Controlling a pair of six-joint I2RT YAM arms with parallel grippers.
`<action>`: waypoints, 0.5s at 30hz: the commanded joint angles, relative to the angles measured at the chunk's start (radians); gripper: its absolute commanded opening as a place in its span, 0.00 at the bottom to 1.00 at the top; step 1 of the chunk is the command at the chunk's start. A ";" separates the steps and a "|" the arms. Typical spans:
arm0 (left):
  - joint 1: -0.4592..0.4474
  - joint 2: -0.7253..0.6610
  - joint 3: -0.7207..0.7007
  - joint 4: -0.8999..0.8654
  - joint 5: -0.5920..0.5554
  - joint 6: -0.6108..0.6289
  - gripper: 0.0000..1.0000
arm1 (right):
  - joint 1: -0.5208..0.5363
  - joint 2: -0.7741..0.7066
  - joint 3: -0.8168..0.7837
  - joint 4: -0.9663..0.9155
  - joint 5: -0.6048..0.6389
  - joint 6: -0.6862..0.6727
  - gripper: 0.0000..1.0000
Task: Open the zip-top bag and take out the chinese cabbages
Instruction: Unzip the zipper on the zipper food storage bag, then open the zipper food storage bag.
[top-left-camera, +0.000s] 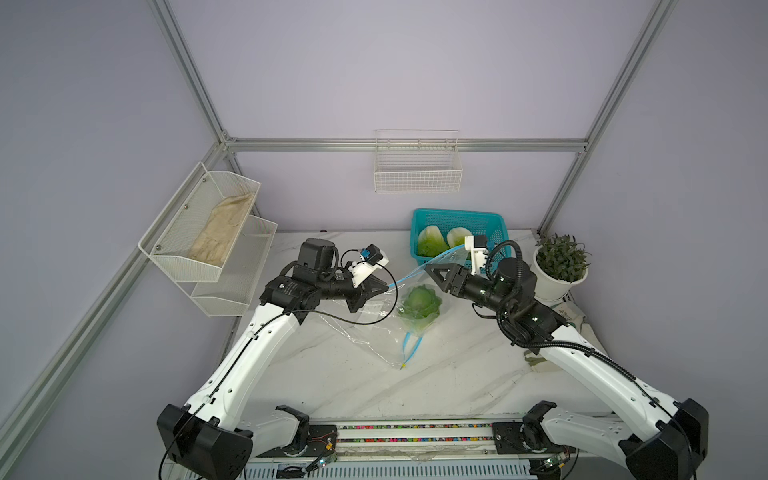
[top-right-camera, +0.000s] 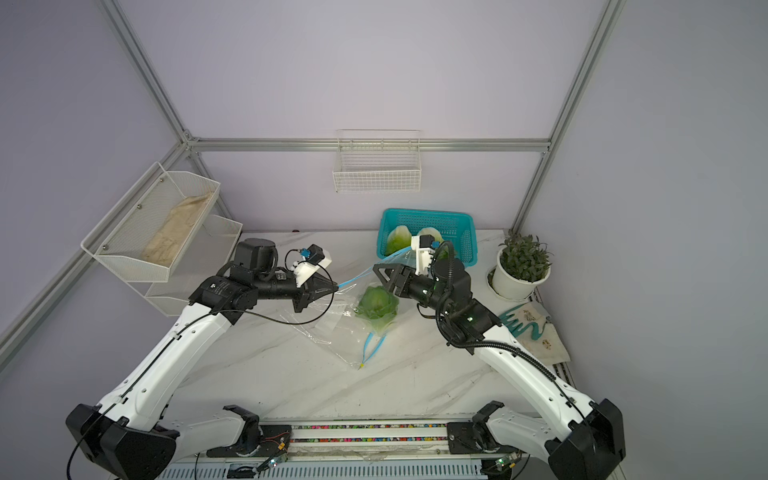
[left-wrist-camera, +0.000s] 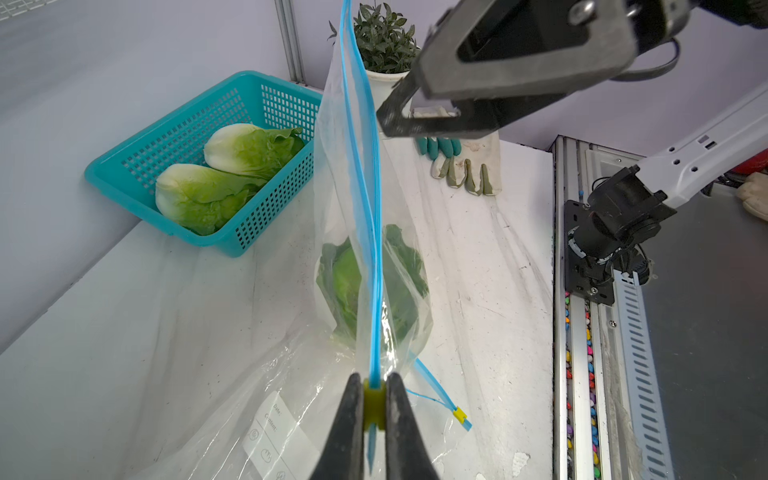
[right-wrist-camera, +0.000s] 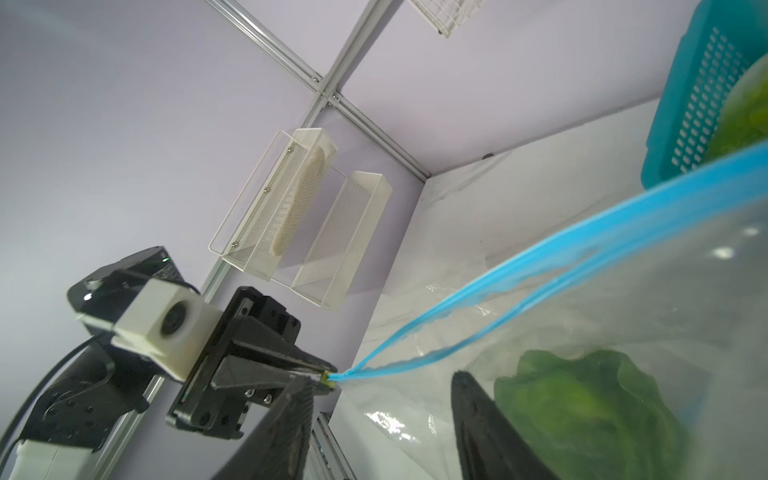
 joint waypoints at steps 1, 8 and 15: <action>-0.009 -0.011 0.037 0.040 0.031 -0.009 0.09 | 0.004 0.022 0.031 -0.004 0.037 0.138 0.50; -0.009 -0.027 0.019 0.041 0.031 0.004 0.09 | 0.004 0.048 0.028 -0.019 0.054 0.183 0.31; -0.008 -0.029 0.012 0.043 0.047 0.026 0.13 | 0.004 0.049 0.039 -0.062 0.076 0.218 0.01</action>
